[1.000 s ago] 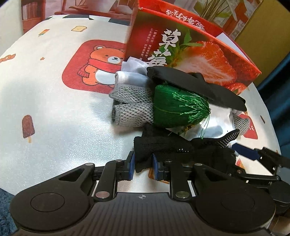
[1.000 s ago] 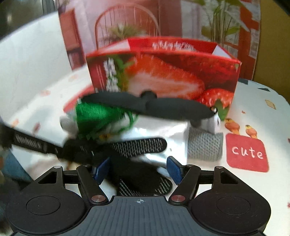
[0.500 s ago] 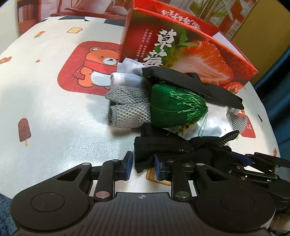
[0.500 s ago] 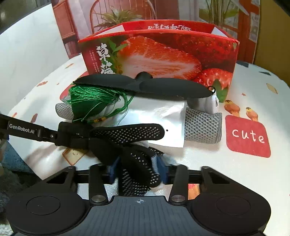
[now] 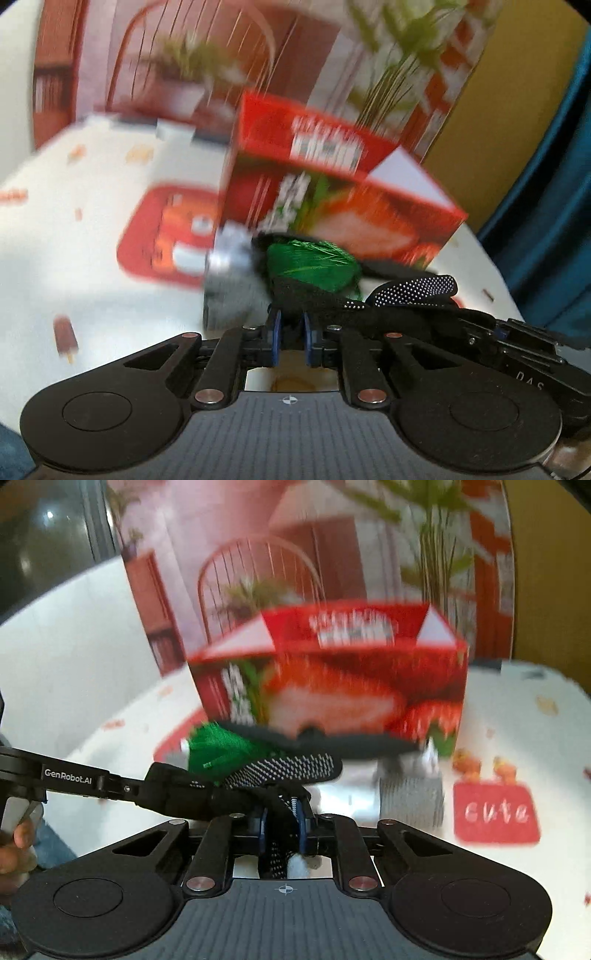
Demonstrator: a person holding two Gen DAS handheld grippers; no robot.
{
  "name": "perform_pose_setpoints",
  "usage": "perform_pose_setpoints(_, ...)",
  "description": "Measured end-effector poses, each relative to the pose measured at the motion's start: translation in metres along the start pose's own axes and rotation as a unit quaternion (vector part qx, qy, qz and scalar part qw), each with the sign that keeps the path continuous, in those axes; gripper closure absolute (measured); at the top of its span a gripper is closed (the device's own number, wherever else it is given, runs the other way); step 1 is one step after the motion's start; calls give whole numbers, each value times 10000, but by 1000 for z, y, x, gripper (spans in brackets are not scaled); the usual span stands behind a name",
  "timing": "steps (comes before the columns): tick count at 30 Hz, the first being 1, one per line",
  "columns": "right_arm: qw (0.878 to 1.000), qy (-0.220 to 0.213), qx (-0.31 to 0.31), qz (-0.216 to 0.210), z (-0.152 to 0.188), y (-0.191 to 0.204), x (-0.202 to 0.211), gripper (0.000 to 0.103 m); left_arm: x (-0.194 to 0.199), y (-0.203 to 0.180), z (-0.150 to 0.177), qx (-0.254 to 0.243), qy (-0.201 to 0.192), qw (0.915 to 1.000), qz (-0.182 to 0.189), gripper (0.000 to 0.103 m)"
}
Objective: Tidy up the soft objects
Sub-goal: 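Lift the black glove with the left tool and carry it toward the red box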
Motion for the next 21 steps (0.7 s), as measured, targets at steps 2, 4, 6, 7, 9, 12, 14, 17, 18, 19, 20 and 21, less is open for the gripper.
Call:
perform_pose_setpoints(2, 9996, -249, 102, 9, -7, 2, 7, 90, 8, -5, -5, -80, -247, 9997, 26, 90)
perform_pose_setpoints(4, 9988, -471, 158, 15, -14, 4, 15, 90, 13, -7, -8, -89, -387, 9992, 68, 90)
perform_pose_setpoints(6, 9978, -632, 212, 16, -20, 5, 20, 90, 13, -9, -10, -108, -437, 9990, 48, 90)
perform_pose_setpoints(7, 9975, -672, 233, 8, -21, 6, 20, 90, 14, -8, -10, -104, -445, 9989, 37, 90)
perform_pose_setpoints(9, 9972, -701, 263, 12, -22, 7, 22, 90, 13, -8, -9, -95, -470, 9988, 24, 90)
perform_pose_setpoints(12, 9971, -712, 269, 12, -24, 8, 21, 90, 15, -10, -12, -191, -582, 9981, -62, 90)
perform_pose_setpoints(14, 9966, -790, 246, -10, -24, 9, 23, 90, 27, -20, -16, -511, -844, 9949, -216, 90)
perform_pose_setpoints(17, 9940, -1042, 314, 53, -30, 14, 28, 90, 44, -31, -28, -787, -1174, 9899, -144, 90)
perform_pose_setpoints(18, 9930, -1143, 289, 65, -33, 15, 31, 90, 49, -34, -33, -836, -1270, 9883, -108, 90)
perform_pose_setpoints(19, 9921, -1229, 250, 54, -37, 14, 33, 90, 51, -36, -39, -870, -1338, 9872, -72, 90)
perform_pose_setpoints(20, 9911, -1311, 210, 48, -41, 13, 34, 90, 52, -38, -43, -878, -1363, 9868, -49, 90)
perform_pose_setpoints(21, 9905, -1364, 181, 48, -45, 10, 36, 90, 51, -39, -47, -873, -1363, 9868, -32, 90)
Point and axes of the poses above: each gripper's, at about its wrist camera, not at the fingertips, and x roughly against the way its jaws point, y to its left, z to its underside, the point moved 4 cm from there along -x, roughly the way its jaws point
